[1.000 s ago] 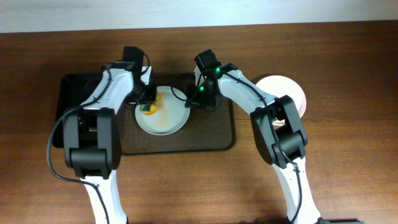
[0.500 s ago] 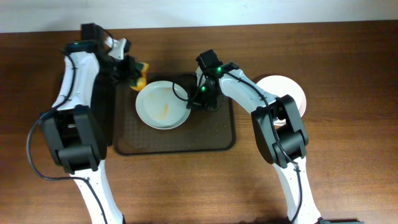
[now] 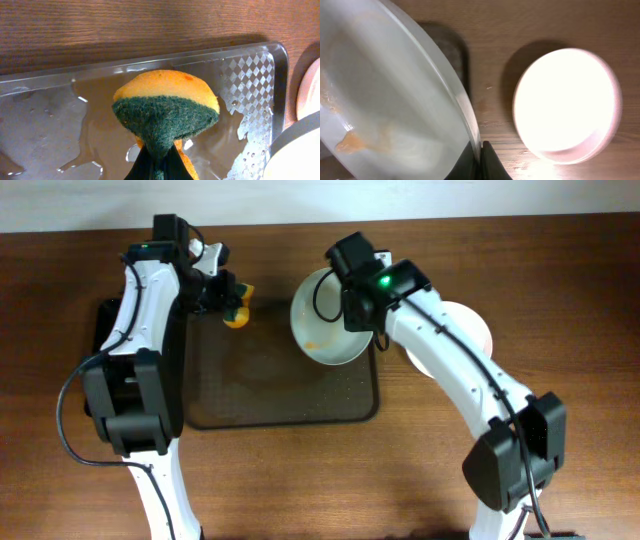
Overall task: Clean dirty plates on tray and stack at the side
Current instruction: 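Carry the plate right and lower it onto the stacked plates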
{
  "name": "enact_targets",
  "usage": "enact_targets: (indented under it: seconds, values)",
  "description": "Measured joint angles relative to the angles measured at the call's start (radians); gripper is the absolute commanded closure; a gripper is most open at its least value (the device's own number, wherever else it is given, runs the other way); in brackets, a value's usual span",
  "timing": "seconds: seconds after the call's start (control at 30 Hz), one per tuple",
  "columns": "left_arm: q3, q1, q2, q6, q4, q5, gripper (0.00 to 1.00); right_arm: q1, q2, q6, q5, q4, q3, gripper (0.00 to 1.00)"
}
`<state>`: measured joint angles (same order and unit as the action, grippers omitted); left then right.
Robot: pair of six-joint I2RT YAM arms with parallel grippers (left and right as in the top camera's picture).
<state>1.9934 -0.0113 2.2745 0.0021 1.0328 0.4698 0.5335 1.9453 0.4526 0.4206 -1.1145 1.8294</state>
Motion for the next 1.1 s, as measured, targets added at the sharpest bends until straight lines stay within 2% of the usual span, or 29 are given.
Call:
enact_targets:
  seconds: [0.2, 0.33, 0.4, 0.57, 0.67, 0.73, 0.93, 1.03, 1.1]
  values:
    - [0.000, 0.028, 0.000, 0.000, 0.000, -0.063, 1.00, 0.249, -0.005, -0.008, 0.532, -0.034, 0.000, 0.96]
    - [0.000, 0.028, 0.000, 0.000, 0.000, -0.068, 1.00, 0.354, -0.005, -0.010, 0.784, -0.034, 0.000, 0.96]
    - [0.000, 0.028, 0.000, 0.000, 0.000, -0.069, 1.00, 0.375, -0.005, -0.011, 0.861, -0.034, 0.000, 0.96]
    - [0.000, 0.028, 0.000, 0.000, 0.000, -0.086, 1.00, 0.378, -0.005, 0.008, 0.914, -0.034, 0.000, 0.96]
    - [0.000, 0.028, 0.000, 0.000, 0.000, -0.086, 1.00, 0.355, -0.006, 0.046, 0.830, -0.034, 0.000, 0.96]
    - [0.000, 0.028, 0.000, 0.000, 0.000, -0.086, 1.00, 0.298, -0.013, 0.054, 0.695, -0.034, 0.000, 0.96]
    - [0.000, 0.028, 0.000, 0.000, 0.000, -0.087, 1.00, -0.201, -0.056, 0.071, 0.057, -0.112, 0.000, 0.96]
    - [0.000, 0.028, 0.000, 0.000, 0.000, -0.090, 1.00, -0.428, -0.060, 0.070, -0.113, -0.113, -0.032, 0.96]
    - [0.000, 0.028, 0.000, 0.000, 0.000, -0.090, 1.00, -0.546, -0.063, 0.071, -0.157, -0.084, -0.131, 0.96]
